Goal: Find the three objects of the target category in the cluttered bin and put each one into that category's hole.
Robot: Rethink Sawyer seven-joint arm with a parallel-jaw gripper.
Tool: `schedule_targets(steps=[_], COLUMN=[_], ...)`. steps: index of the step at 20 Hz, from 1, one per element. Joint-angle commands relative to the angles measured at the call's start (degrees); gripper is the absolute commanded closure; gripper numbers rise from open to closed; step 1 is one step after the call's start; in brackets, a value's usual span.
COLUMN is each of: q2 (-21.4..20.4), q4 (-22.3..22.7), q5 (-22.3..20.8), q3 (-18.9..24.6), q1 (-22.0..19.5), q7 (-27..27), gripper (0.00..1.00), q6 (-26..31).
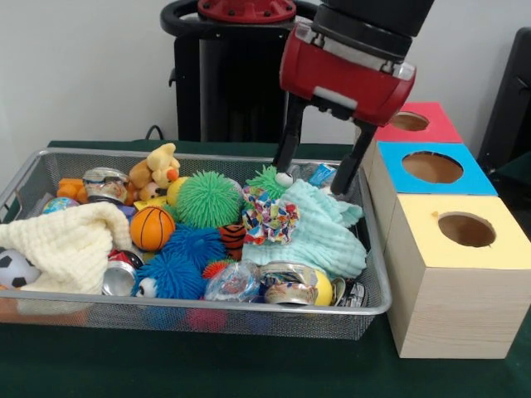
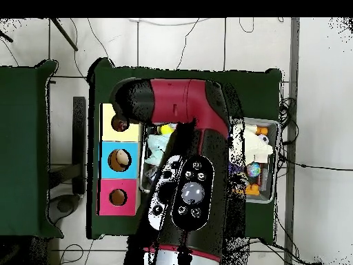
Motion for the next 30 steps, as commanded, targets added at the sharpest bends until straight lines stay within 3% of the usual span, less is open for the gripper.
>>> schedule_targets(steps=[1,5,11,17,26,30], q2=[6.13,6.59,5.87,5.79,4.4,2.45], q4=[4.87,7.46,8.84,10.82,12.63,16.19], q5=[2.61,2.43,1.76,-2.16,-3.39,-3.09], q3=[2.97,3.22,3.54,1.88,1.47,2.59], q1=[-3.43,-4.39,-5.76,-4.48,-3.28,-4.13], q7=[13.97,11.8,7.4,5.22,5.29,5.23], gripper=[0.0,0.0,0.0,0.0,0.0,0.0], q6=[-5.87,-8.96,-9.07,-12.76,-14.24,-16.8])
